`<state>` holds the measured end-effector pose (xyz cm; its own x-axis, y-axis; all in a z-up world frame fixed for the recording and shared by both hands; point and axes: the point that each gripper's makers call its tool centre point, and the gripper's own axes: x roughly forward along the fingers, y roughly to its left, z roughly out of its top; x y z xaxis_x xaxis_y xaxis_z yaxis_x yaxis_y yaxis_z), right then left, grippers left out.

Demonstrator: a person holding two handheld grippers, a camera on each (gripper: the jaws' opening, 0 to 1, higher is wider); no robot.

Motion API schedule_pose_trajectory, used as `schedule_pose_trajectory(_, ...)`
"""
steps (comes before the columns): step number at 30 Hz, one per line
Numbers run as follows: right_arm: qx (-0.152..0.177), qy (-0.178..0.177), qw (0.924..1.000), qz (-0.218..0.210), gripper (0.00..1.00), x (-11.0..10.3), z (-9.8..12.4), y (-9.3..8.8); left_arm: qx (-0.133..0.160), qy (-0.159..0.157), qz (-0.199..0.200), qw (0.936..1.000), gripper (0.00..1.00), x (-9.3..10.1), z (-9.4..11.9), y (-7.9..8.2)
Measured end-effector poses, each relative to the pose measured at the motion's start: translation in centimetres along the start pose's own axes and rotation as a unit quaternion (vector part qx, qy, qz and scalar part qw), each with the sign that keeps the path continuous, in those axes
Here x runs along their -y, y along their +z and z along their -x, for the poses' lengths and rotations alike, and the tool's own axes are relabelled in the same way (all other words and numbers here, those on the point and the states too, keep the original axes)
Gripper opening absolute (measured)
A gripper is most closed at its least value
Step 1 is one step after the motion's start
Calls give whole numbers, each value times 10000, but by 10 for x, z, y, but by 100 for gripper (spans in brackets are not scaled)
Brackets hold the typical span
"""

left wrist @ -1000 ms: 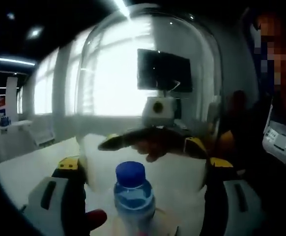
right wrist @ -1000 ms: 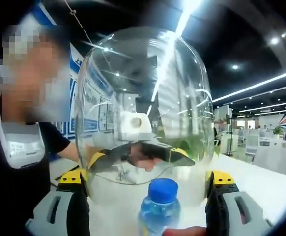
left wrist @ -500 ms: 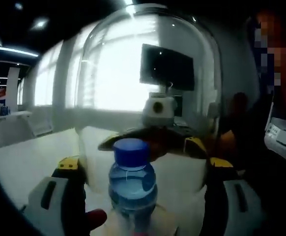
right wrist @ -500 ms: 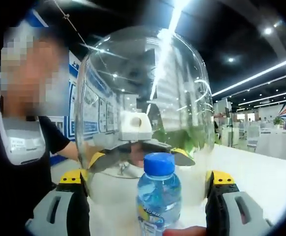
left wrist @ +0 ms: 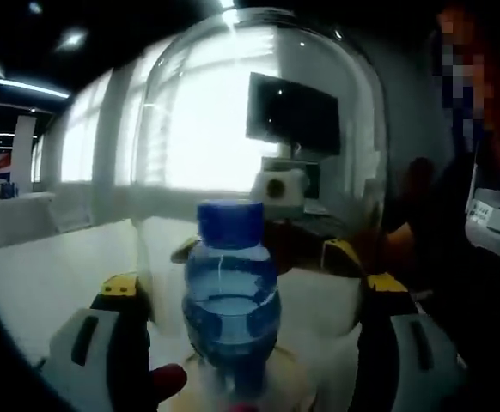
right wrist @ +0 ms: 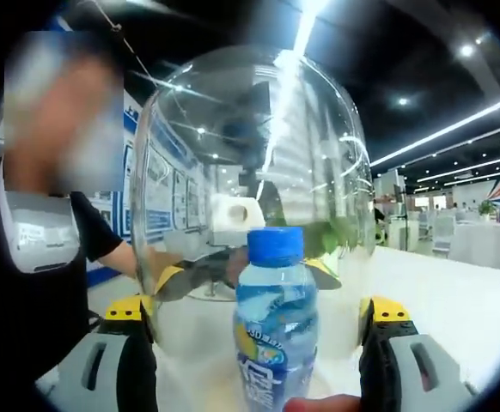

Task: Open the cover put in the Mizone put the cover back on

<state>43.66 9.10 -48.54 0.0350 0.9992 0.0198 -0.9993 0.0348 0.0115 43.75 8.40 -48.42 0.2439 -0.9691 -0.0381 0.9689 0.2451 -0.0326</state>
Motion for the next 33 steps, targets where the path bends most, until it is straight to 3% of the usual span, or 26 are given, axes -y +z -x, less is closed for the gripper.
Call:
schedule_pose_trajectory(6, -276, 68, 9996, 53, 91, -2, -3, -20, -100, 30, -85, 9999, 85, 2, 1, -16)
schedule_pose_trajectory(25, -257, 65, 9996, 27, 90, 1, -3, -47, -16, 39, 6, 10000, 85, -3, 1, -45)
schedule_pose_trajectory(33, -214, 57, 9997, -43, 90, 1, -2, -47, 273, 39, 113, 9996, 85, -5, 3, -44)
